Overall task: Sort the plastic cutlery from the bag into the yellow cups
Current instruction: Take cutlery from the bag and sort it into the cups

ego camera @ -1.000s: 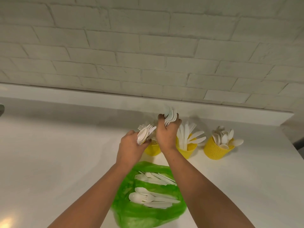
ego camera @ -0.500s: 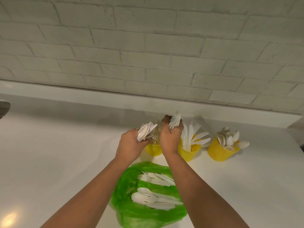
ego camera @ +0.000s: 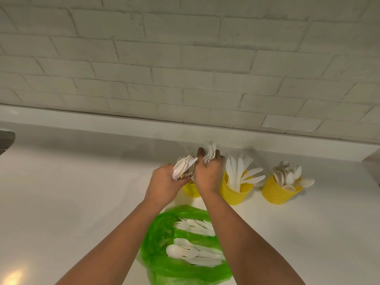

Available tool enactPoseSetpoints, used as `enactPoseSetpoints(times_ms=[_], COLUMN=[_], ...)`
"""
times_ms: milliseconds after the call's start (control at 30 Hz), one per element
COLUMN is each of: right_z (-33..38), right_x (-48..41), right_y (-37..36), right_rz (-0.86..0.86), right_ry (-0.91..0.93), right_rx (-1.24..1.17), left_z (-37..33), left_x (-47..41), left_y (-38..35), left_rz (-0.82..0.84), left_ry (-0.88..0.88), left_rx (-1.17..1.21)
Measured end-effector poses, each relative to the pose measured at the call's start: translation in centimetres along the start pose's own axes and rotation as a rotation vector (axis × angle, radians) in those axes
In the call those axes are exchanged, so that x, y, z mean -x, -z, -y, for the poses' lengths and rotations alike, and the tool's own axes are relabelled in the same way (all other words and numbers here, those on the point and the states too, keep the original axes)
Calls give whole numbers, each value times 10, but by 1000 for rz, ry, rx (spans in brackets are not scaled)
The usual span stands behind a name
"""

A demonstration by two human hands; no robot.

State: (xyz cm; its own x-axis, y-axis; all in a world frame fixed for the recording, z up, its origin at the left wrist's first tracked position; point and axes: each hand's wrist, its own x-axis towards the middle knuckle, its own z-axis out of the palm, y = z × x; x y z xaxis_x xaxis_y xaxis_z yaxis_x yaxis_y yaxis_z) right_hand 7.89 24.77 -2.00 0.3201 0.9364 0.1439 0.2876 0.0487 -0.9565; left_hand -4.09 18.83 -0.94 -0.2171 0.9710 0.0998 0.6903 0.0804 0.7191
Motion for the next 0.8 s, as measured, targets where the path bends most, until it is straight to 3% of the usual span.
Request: enactPoseSetpoints(times_ms=[100,267,533,800], right_z=[-14,-19,-19,-22], right_x=[5,7,7,5], right_y=[2,7,21,22], right_rz=[45,175,227,348], right_ry=[38,-10,321,295], right_rx=[103,-16,64,217], left_z=[1,3,11,11], left_x=[1,-4,15,15], left_y=[0,4,-5,-2], left_rz=[-4,-16,-89,-97], left_ry=[-7,15,85,187], left_rx=[-10,6,258,434])
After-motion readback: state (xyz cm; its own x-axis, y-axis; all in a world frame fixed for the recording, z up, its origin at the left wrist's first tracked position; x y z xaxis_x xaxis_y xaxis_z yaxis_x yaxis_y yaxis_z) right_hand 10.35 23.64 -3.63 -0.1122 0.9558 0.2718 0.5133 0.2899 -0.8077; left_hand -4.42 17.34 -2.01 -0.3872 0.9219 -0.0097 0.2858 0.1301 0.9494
